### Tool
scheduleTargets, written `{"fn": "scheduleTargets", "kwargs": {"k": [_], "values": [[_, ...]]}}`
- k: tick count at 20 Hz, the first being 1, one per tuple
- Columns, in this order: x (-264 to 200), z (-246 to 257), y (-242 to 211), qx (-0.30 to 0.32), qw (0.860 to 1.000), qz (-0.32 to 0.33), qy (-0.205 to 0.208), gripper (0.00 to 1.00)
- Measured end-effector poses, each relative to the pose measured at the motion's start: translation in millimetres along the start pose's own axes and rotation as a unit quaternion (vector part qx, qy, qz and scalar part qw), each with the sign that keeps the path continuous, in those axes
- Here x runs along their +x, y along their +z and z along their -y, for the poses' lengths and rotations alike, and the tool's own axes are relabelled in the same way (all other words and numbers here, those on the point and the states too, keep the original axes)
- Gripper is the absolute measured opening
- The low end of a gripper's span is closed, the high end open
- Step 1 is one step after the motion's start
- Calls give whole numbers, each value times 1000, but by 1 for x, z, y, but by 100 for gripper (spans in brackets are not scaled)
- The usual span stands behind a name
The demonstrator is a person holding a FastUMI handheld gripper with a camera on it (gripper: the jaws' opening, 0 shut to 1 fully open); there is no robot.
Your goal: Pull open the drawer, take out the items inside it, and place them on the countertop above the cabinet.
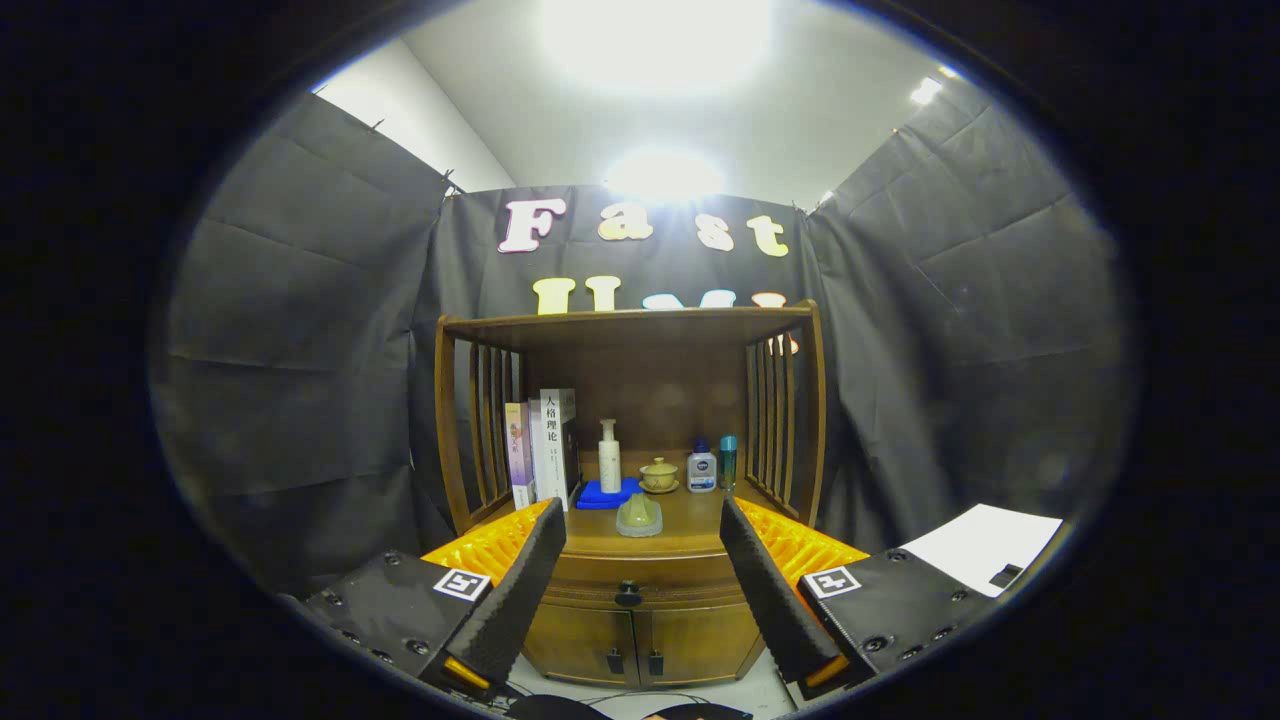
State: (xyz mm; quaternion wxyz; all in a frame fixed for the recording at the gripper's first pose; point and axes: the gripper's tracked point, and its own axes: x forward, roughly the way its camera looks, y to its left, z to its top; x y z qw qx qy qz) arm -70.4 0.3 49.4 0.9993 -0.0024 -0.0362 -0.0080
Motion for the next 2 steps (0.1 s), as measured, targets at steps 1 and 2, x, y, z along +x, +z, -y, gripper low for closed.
{"fn": "scheduleTargets", "kwargs": {"k": [1, 2], "values": [[-1, -1, 1, 2, 1000, 2, 1, 98], [-2, -3, 1, 5, 1000, 1, 3, 98]]}}
